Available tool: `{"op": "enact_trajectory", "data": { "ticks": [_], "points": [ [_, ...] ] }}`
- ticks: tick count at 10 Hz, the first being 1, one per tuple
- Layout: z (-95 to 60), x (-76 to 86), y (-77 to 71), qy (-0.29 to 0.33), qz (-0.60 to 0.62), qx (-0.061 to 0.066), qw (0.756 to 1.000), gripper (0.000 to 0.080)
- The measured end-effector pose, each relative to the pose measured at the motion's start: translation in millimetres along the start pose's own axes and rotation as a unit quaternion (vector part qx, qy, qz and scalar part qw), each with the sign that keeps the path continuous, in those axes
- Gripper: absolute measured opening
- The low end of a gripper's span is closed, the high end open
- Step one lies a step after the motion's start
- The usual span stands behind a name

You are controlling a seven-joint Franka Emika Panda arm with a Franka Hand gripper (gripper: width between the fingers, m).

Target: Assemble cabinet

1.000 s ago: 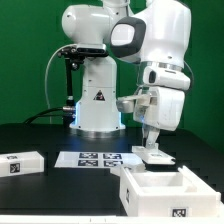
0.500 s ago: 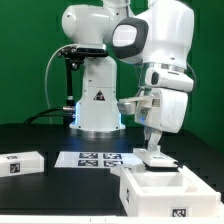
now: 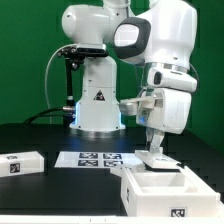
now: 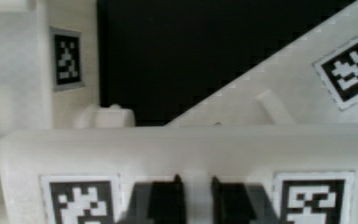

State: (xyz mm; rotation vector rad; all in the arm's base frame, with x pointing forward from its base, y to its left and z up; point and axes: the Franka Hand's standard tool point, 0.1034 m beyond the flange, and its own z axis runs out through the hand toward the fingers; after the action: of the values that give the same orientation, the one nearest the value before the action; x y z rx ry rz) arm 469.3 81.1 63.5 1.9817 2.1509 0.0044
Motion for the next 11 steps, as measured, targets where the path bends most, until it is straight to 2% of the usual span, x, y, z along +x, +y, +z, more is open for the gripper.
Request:
{"op": "enact_trajectory", "data": {
  "ticks": [3, 8, 11],
  "points": [
    [1.2, 0.6, 8.1, -0.002, -0.001, -0.004, 1.0, 0.0062],
    [3.8, 2.3, -7.6, 0.0, -0.003, 0.007, 1.0, 0.0062],
    [3.2, 10.0, -8.0, 0.002, -0.003, 0.007, 1.0, 0.0062]
  ]
}}
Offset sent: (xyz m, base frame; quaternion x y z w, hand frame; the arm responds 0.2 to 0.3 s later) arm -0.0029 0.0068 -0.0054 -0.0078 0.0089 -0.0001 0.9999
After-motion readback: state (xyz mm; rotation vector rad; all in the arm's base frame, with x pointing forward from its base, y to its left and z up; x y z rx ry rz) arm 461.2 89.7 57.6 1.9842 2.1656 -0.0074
